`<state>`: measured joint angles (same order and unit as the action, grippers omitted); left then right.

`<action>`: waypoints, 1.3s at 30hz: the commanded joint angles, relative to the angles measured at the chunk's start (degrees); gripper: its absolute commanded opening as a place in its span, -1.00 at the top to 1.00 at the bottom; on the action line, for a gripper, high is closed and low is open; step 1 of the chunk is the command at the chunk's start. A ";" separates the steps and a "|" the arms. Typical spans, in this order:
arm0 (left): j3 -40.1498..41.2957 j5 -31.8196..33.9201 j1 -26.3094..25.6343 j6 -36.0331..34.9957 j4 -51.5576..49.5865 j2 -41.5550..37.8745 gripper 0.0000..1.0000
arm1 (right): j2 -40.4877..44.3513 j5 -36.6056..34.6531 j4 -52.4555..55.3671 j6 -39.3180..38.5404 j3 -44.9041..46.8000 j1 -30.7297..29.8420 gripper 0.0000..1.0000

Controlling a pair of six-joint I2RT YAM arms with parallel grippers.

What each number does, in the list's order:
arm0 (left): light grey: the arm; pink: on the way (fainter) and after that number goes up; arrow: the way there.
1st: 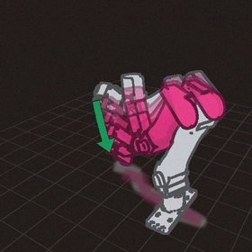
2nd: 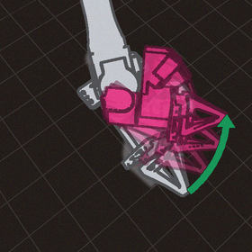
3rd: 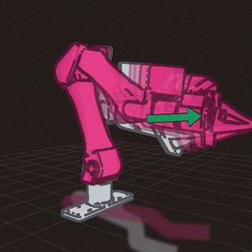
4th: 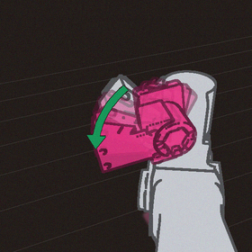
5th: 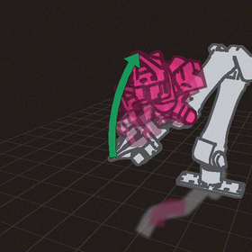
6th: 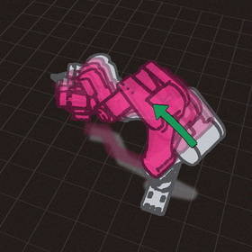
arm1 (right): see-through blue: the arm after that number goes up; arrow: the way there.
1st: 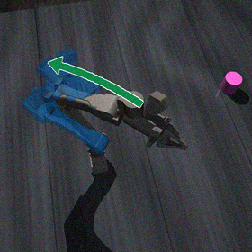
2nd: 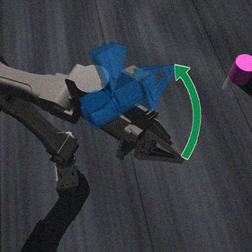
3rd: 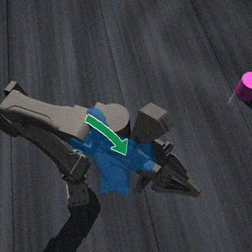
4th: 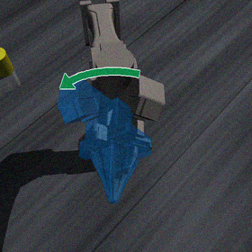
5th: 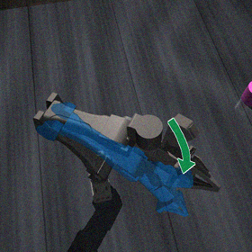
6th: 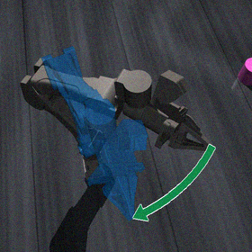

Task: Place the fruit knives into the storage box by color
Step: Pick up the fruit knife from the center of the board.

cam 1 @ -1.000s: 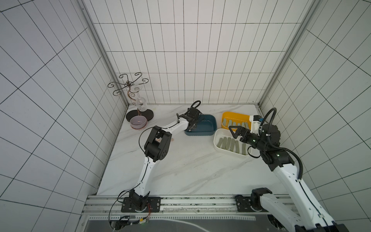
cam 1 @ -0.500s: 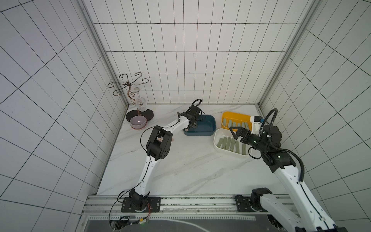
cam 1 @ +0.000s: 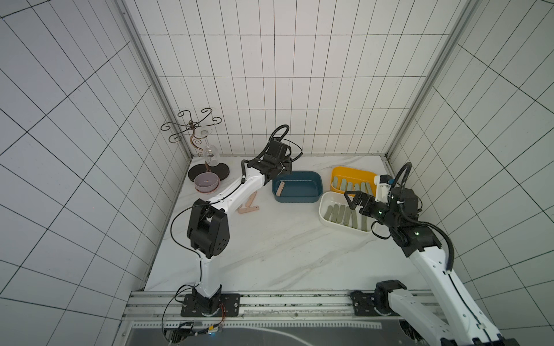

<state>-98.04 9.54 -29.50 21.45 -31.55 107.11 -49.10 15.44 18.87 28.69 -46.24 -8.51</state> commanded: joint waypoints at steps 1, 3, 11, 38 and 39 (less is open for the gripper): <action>8.13 -0.20 2.59 0.66 6.33 -6.14 -0.45 | -0.53 -1.30 1.27 -1.18 -2.17 0.40 -1.00; 12.56 -0.77 4.78 1.59 7.70 -9.94 -0.49 | -0.81 -1.12 1.13 -1.18 -2.02 0.43 -1.00; 26.58 -3.86 14.07 4.05 9.67 -19.40 -0.75 | -0.89 0.88 -0.97 -0.69 0.38 0.35 -1.00; 21.65 -4.48 14.91 -2.28 -1.71 4.94 -0.61 | -16.14 0.47 -22.16 11.95 6.26 -25.41 -1.00; 21.21 -4.16 14.63 -2.52 -1.80 5.48 -0.58 | -16.43 0.38 -22.20 11.79 6.08 -25.58 -1.00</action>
<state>-74.59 3.95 -14.17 20.27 -33.04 110.91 -65.06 17.43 -0.97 40.05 -39.42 -33.43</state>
